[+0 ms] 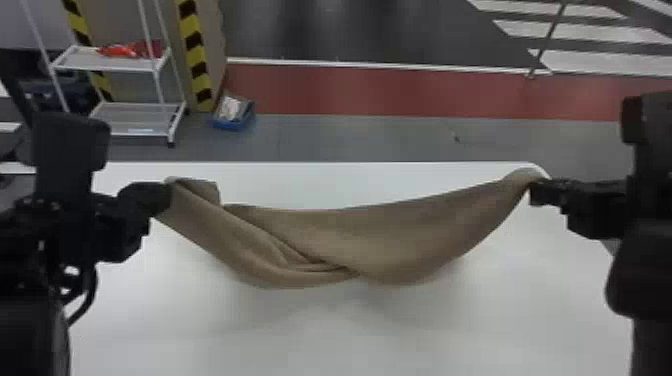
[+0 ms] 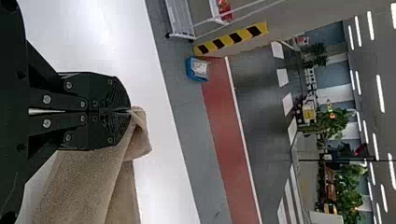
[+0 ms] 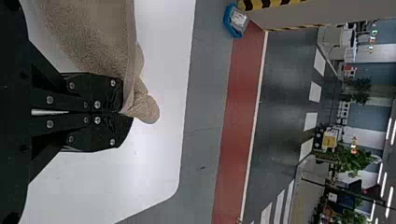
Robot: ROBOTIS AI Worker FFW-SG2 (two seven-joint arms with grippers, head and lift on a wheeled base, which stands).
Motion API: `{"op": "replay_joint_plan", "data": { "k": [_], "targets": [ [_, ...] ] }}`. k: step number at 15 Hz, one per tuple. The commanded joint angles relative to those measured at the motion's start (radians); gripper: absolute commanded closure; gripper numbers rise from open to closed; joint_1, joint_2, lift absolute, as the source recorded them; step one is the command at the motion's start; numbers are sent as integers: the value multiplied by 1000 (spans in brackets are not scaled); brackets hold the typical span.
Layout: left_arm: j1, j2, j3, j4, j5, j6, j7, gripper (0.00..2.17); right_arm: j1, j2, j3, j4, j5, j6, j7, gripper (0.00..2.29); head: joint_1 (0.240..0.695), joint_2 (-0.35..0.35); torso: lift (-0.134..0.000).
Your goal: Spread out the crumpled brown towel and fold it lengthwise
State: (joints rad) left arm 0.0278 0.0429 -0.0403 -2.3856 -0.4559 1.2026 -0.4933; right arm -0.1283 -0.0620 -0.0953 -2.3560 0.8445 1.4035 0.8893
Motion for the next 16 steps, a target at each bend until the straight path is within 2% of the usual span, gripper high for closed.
{"op": "replay_joint_plan", "data": {
  "k": [1,3,7,10,11,12,14,16],
  "targets": [
    [-111,0,-1,100,-6,-1,-33,2135,-70,-44,-23,78,-18,-2,0,1639,680,-113,-125],
    [-200,2,-21,212,-9,-41,-39,2135,-146,-68,-24,164,-30,1,-1,1636,651,-129,-125],
    [-416,-1,-52,476,-33,-172,-39,2132,-335,-71,-6,373,-59,-2,-93,1636,579,-158,-125],
    [-582,-5,-1,645,-44,-203,-44,2132,-484,-70,-40,491,-87,-5,-125,1636,517,-159,-125],
    [-612,3,40,671,-43,-212,-56,2132,-502,-76,-55,501,-93,-11,-125,1636,473,-150,-125],
    [-624,23,69,687,-44,-212,-71,2132,-499,-107,-57,501,-101,-8,-125,1636,452,-142,-125],
    [-617,77,92,692,-41,-209,-120,2132,-468,-137,-69,481,-120,-2,-115,1636,430,-128,-125],
    [-543,117,132,635,-33,-209,-206,2132,-402,-142,-78,406,-139,4,-105,1636,431,-114,-125]
  ]
}}
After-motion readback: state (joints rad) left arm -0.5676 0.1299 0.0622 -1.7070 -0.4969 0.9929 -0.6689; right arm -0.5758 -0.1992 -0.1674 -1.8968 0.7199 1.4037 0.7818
